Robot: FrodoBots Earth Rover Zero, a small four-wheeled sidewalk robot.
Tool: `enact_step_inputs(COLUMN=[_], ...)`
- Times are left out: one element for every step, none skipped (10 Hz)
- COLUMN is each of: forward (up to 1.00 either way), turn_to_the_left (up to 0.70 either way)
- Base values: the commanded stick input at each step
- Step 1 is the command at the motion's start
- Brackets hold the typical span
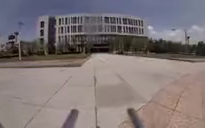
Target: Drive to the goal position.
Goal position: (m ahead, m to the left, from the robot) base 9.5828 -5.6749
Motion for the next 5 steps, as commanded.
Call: enact_step_inputs(forward=[0.7,0.7,0.7,0.7,0.7], turn_to_the_left=[0.0,0.0,0.0,0.0,0.0])
